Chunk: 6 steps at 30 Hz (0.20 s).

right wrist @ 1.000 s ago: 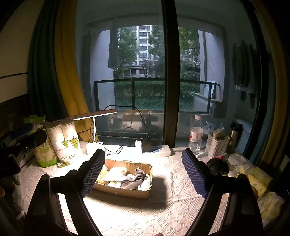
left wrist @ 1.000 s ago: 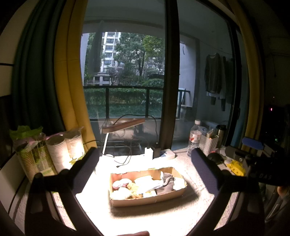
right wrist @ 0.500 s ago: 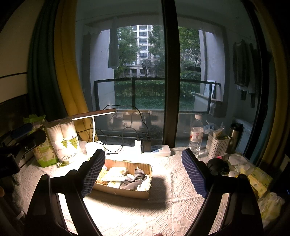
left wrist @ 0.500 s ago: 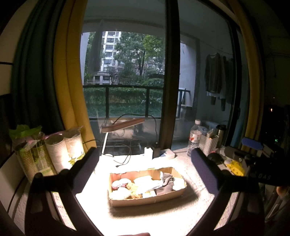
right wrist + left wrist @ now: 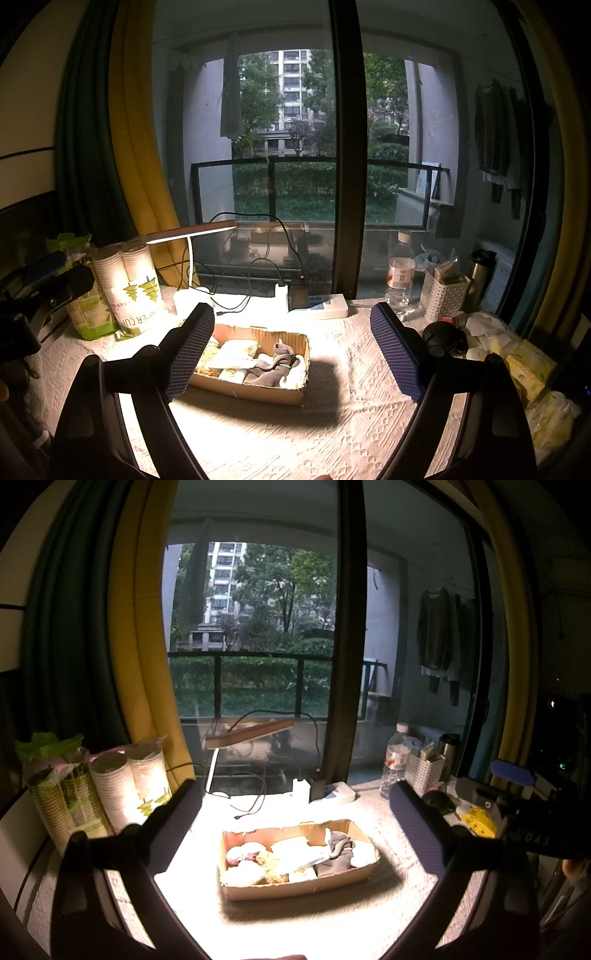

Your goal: Organize soft objects

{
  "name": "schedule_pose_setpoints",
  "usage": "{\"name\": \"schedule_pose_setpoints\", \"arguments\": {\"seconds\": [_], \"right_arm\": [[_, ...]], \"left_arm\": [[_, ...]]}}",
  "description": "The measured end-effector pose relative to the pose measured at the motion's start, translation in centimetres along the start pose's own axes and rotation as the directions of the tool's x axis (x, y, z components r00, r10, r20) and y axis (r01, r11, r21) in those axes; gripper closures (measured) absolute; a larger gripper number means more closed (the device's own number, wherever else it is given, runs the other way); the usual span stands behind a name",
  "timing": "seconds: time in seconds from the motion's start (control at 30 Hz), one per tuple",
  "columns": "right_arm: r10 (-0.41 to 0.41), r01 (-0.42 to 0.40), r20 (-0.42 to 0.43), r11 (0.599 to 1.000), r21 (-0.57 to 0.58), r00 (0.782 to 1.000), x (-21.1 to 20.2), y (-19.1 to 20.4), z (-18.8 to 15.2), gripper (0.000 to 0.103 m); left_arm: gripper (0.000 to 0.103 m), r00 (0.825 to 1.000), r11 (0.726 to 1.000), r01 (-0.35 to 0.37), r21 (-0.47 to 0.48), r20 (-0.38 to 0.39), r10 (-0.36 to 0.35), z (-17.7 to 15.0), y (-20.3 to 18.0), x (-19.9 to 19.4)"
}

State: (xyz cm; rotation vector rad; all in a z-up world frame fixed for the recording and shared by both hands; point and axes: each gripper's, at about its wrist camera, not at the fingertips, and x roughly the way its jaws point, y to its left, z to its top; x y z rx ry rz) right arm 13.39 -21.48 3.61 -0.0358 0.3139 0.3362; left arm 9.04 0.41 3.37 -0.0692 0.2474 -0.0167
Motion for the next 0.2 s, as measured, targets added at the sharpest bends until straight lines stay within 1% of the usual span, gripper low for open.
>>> {"name": "schedule_pose_setpoints", "arguments": {"seconds": [0.2], "right_arm": [[0.003, -0.003, -0.005, 1.000, 0.001, 1.000, 0.29, -0.20, -0.17, 0.014]], "left_arm": [[0.001, 1.000, 1.000, 0.015, -0.001, -0.007, -0.015, -0.34, -0.16, 0.59]]}}
